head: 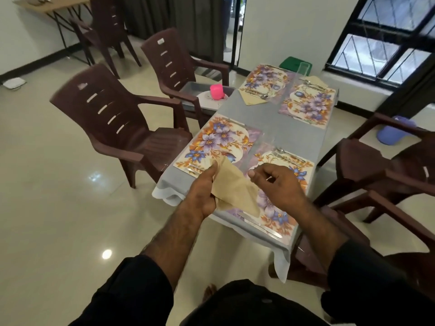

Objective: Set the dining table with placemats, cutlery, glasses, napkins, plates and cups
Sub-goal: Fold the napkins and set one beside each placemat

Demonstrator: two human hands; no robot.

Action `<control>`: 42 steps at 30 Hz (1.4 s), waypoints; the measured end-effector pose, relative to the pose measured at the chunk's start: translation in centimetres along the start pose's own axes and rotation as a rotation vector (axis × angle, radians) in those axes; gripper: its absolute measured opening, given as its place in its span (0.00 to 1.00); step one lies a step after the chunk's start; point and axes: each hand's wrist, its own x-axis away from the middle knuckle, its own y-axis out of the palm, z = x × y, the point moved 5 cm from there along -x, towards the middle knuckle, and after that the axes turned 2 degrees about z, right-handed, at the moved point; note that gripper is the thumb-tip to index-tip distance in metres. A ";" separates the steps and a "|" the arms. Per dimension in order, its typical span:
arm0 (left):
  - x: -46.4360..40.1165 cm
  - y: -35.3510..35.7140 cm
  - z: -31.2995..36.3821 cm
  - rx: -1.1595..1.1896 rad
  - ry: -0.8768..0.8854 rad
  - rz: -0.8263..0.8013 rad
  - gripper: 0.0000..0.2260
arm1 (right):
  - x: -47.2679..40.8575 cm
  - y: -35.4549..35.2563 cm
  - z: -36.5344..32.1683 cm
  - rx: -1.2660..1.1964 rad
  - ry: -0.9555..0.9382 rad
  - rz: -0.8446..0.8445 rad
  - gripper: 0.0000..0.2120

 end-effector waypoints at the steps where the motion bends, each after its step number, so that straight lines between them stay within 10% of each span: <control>1: 0.1 -0.1 0.2 -0.004 0.004 -0.012 0.22 | -0.1 -0.3 0.4 0.017 0.037 0.032 0.08; 13: 1.5 -1.4 1.4 -0.076 0.004 0.039 0.25 | 2.3 5.8 -1.5 0.302 -0.092 -0.188 0.27; 28: 4.2 -3.1 1.4 -0.183 0.001 0.111 0.14 | 2.9 5.0 0.2 -0.301 0.246 -0.156 0.08; 38: 5.6 -0.7 1.5 -0.899 0.339 0.218 0.18 | 3.4 3.6 0.0 -0.255 0.315 -0.176 0.25; 42: 6.5 1.6 1.5 -1.244 0.537 0.287 0.19 | 2.7 2.1 1.4 -0.226 0.307 -0.148 0.17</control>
